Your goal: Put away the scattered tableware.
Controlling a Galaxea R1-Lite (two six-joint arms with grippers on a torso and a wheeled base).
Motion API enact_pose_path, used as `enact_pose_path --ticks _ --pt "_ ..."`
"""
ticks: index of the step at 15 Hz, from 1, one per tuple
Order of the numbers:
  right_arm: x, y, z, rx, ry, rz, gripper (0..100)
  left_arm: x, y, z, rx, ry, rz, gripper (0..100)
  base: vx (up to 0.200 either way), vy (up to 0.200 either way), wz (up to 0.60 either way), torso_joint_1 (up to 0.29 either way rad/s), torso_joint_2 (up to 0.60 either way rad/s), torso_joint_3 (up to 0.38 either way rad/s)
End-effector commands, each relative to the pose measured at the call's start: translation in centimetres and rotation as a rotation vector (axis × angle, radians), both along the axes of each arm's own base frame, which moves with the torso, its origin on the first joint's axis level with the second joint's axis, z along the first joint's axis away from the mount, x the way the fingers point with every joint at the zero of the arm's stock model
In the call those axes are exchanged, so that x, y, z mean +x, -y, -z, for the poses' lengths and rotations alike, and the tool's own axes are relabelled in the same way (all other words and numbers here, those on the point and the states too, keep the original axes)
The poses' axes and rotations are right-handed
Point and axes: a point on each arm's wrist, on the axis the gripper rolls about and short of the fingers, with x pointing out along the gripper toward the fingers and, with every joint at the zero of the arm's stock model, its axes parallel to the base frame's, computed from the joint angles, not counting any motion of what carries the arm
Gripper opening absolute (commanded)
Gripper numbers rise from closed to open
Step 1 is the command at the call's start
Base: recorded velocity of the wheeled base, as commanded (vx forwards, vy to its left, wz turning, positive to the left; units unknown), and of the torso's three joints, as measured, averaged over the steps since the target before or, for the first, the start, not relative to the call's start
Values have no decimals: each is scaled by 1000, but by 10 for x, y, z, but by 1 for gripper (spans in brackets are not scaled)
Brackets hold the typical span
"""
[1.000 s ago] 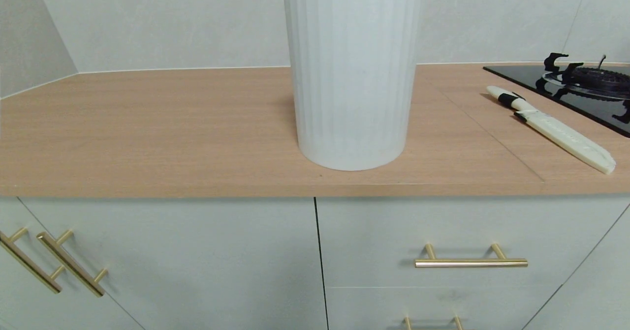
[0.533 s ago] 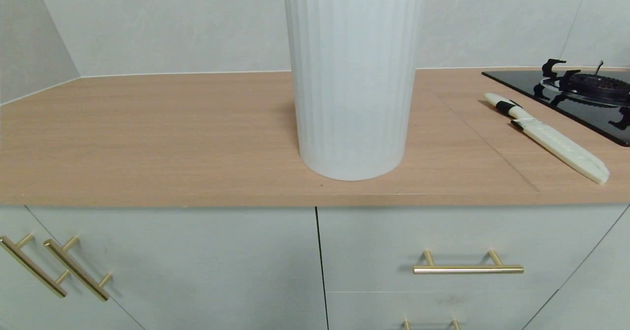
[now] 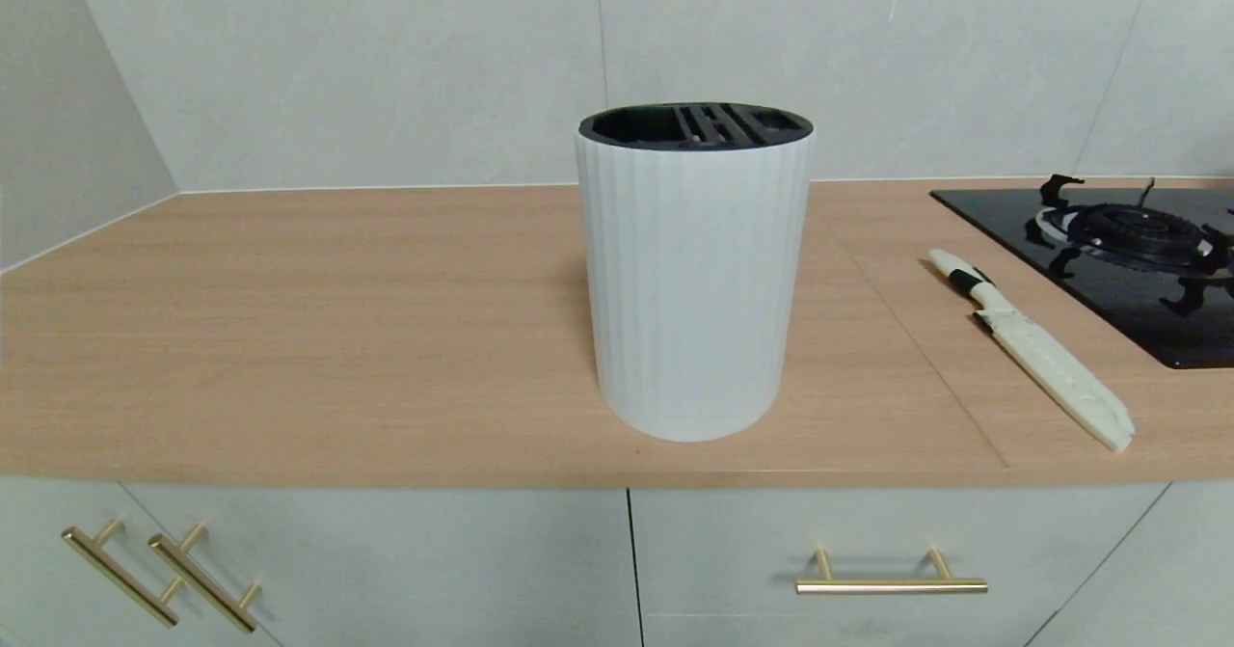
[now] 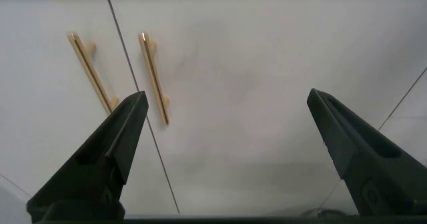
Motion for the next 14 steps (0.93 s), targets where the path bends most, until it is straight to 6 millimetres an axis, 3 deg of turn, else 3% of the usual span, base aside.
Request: enact_pose_path --ticks 1,14 --pt "0 0 0 0 -1 -2 100 0 0 0 0 -1 -1 100 0 0 0 178 -471 -295" --pt "0 0 0 0 -1 0 100 0 0 0 0 -1 -1 100 0 0 0 209 -499 -289"
